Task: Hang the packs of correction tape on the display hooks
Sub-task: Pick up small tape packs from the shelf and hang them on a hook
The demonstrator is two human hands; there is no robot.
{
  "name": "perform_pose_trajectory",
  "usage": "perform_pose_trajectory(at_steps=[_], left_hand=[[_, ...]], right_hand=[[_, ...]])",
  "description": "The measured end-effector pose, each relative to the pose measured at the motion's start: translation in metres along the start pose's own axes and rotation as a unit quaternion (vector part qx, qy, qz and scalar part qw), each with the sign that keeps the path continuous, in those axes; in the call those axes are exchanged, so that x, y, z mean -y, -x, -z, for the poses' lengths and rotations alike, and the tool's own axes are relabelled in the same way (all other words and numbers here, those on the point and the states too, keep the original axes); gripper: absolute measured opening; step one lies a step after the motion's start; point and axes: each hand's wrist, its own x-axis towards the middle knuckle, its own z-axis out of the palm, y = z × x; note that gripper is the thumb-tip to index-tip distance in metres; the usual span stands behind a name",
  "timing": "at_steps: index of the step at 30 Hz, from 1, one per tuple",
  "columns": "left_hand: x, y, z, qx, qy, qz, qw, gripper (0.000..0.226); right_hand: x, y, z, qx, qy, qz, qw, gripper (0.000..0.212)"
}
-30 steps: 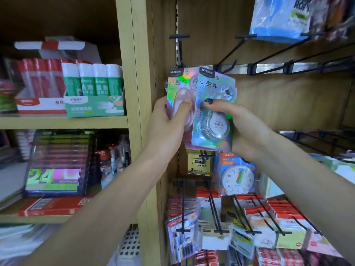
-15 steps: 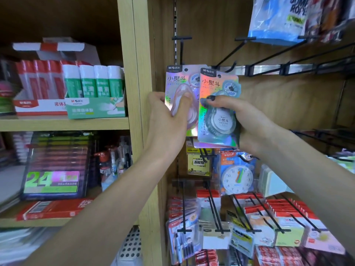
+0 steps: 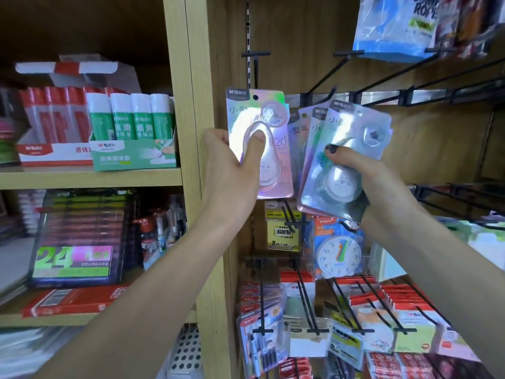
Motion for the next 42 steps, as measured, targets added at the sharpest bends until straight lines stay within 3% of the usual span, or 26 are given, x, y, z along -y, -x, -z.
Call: perform_pose_trajectory(at_steps=[1,4,12,18,21,26,31,33,34,35,38,40,42], left_hand=[[0.0,0.0,0.0,-0.003,-0.001,-0.007,1.0,0.028],[0.0,0.0,-0.002,-0.029,-0.006,-0.028,0.999,0.028],[-0.003,-0.002,0.004,-0.019,0.002,-0.052,0.998,0.025],[-0.001,-0.005,-0.001,-0.006,0.011,-0.048,0.999,0.021],[-0.007,-0.004,-0.004,0.004,0.03,-0.027,0.999,0.02],[-0.005,-0.005,-0.006,0.02,-0.003,0.015,1.0,0.014],[0.0,-0.007,-0.012,-0.011,-0.006,0.04,0.999,0.015],[0.0,-0.007,-0.014,-0.02,0.005,0.037,0.999,0.017],[0.0,-0.007,-0.014,-0.023,0.011,0.034,0.999,0.016],[0.0,-0.006,-0.014,-0.026,0.017,0.028,0.999,0.015],[0.0,-0.001,-0.01,-0.031,0.037,0.006,0.999,0.017],[0.002,-0.002,-0.007,-0.034,0.043,0.005,0.998,0.018],[0.001,-0.006,-0.006,-0.023,0.054,0.015,0.998,0.021]], right_hand=[[0.002,-0.003,0.002,0.048,-0.005,0.0,0.999,0.032],[0.006,0.016,-0.004,0.067,-0.136,-0.008,0.988,0.012],[0.011,0.033,0.003,0.075,-0.239,0.05,0.967,0.014],[-0.005,0.027,-0.001,0.168,-0.158,0.002,0.973,0.011],[-0.006,0.021,-0.01,0.18,-0.145,-0.046,0.972,0.012],[0.003,0.021,-0.019,0.203,-0.104,-0.054,0.972,0.012],[0.009,0.019,-0.025,0.204,-0.109,-0.048,0.972,0.014],[0.021,0.019,-0.033,0.179,-0.115,-0.073,0.974,0.024],[0.024,0.021,-0.028,0.124,-0.139,-0.081,0.979,0.026],[0.017,0.023,-0.025,0.089,-0.127,-0.078,0.985,0.05],[0.019,0.019,-0.03,0.089,-0.123,-0.068,0.986,0.036],[0.018,0.024,-0.031,0.084,-0.079,-0.083,0.99,0.04],[0.025,0.029,-0.036,0.138,-0.107,-0.079,0.981,0.021]])
